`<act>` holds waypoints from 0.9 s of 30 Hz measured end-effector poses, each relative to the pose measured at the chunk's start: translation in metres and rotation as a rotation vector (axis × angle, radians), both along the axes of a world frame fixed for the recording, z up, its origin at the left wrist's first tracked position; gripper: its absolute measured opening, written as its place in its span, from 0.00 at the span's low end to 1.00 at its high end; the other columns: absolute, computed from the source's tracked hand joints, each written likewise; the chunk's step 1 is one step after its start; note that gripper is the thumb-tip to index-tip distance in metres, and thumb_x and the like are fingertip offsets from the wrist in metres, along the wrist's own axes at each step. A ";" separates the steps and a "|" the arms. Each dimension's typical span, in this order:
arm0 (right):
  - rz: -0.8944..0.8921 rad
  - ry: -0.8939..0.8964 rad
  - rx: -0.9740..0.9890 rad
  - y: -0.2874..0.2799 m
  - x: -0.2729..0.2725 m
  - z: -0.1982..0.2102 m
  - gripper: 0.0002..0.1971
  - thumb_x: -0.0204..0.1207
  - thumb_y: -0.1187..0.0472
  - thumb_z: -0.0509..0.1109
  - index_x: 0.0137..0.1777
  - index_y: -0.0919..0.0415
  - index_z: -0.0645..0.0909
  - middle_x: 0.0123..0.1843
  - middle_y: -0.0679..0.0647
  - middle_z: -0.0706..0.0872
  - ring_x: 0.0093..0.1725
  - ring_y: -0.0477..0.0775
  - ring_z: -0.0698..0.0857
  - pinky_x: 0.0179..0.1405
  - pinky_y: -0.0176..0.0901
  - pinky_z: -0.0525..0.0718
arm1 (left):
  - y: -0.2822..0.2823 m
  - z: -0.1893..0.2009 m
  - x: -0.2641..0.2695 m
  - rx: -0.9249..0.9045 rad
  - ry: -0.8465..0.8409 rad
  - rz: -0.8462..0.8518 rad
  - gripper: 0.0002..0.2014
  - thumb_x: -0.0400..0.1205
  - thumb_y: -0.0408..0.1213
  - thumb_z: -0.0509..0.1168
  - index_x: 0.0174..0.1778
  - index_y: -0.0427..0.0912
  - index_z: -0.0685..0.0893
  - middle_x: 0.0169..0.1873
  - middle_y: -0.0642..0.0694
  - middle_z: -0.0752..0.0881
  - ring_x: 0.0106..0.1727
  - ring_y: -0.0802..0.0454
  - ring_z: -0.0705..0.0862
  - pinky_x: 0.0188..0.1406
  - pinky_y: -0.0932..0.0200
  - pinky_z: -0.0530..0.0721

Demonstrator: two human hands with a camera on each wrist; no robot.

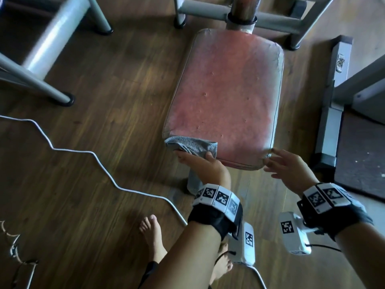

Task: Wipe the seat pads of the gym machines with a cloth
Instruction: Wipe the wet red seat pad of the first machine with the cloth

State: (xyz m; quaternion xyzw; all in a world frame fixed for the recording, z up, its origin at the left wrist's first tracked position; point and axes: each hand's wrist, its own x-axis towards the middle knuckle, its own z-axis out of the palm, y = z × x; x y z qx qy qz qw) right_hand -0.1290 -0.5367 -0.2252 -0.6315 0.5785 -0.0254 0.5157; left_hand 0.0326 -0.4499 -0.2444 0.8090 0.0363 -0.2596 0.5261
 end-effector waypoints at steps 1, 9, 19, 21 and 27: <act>-0.001 -0.007 0.005 0.002 0.000 0.001 0.12 0.78 0.57 0.70 0.59 0.41 0.79 0.50 0.44 0.89 0.48 0.49 0.89 0.52 0.54 0.87 | 0.001 0.001 0.001 0.033 -0.074 -0.062 0.43 0.83 0.27 0.61 0.84 0.43 0.37 0.84 0.33 0.43 0.84 0.37 0.54 0.81 0.47 0.61; -0.159 -0.103 0.006 0.021 -0.009 0.006 0.25 0.79 0.57 0.69 0.76 0.46 0.72 0.62 0.42 0.85 0.57 0.49 0.86 0.57 0.57 0.86 | 0.002 -0.015 0.034 0.492 -0.876 -0.823 0.34 0.81 0.51 0.55 0.84 0.42 0.59 0.84 0.35 0.54 0.82 0.25 0.51 0.78 0.30 0.51; -0.259 0.039 -0.349 0.043 0.032 0.021 0.25 0.79 0.58 0.69 0.76 0.52 0.73 0.75 0.52 0.76 0.73 0.54 0.75 0.71 0.47 0.72 | -0.018 0.030 0.084 0.012 -0.830 -1.352 0.26 0.83 0.45 0.63 0.78 0.47 0.72 0.79 0.43 0.70 0.80 0.41 0.67 0.78 0.44 0.66; -0.229 0.057 -0.486 0.049 0.063 0.023 0.25 0.79 0.60 0.68 0.76 0.53 0.72 0.78 0.56 0.72 0.77 0.58 0.70 0.75 0.52 0.69 | -0.013 0.034 0.123 -0.064 -0.807 -1.158 0.19 0.82 0.42 0.61 0.69 0.43 0.79 0.69 0.45 0.78 0.72 0.45 0.76 0.72 0.45 0.73; 0.199 0.221 -0.707 0.055 0.150 0.012 0.26 0.81 0.48 0.59 0.79 0.48 0.67 0.84 0.56 0.62 0.84 0.62 0.56 0.80 0.61 0.58 | 0.007 0.029 0.194 0.070 -0.488 -1.034 0.21 0.84 0.31 0.65 0.73 0.37 0.75 0.71 0.42 0.78 0.72 0.46 0.75 0.66 0.72 0.64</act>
